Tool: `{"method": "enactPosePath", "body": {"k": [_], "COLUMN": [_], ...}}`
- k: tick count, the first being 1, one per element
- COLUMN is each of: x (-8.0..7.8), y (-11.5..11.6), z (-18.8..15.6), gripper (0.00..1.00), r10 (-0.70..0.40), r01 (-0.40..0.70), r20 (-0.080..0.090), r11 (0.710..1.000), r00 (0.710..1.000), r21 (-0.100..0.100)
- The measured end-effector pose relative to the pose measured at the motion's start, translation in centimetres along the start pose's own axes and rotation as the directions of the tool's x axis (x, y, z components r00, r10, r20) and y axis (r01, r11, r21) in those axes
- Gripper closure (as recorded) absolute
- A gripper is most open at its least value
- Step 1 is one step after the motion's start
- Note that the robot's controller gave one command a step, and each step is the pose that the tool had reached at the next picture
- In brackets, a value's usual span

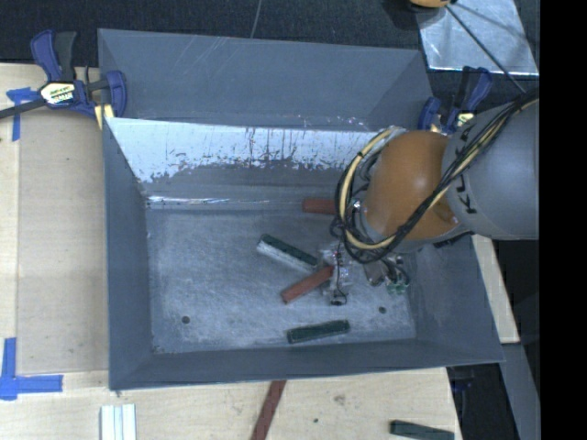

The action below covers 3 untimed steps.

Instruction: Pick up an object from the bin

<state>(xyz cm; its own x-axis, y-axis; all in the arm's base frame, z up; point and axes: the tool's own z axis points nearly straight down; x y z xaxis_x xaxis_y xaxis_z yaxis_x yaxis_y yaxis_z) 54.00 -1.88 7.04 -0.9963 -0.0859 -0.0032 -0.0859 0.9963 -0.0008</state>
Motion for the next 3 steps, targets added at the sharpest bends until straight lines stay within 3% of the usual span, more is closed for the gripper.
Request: {"method": "enactPosePath", "body": {"k": [1, 2, 3], "x": [0.8, 0.2, -0.3], "y": [-0.6, -1.4, -0.7], "z": [-5.4, -12.3, -16.1], "gripper": [1.0, 1.0, 1.0], "r10": [0.025, -0.009, -0.18], "r01": [-0.025, 0.009, 0.18], "r20": [-0.007, -0.004, 0.002], "r11": [1.0, 1.0, 0.984], "r00": [1.0, 1.0, 0.984], "r21": [-0.001, -0.001, 0.001]}}
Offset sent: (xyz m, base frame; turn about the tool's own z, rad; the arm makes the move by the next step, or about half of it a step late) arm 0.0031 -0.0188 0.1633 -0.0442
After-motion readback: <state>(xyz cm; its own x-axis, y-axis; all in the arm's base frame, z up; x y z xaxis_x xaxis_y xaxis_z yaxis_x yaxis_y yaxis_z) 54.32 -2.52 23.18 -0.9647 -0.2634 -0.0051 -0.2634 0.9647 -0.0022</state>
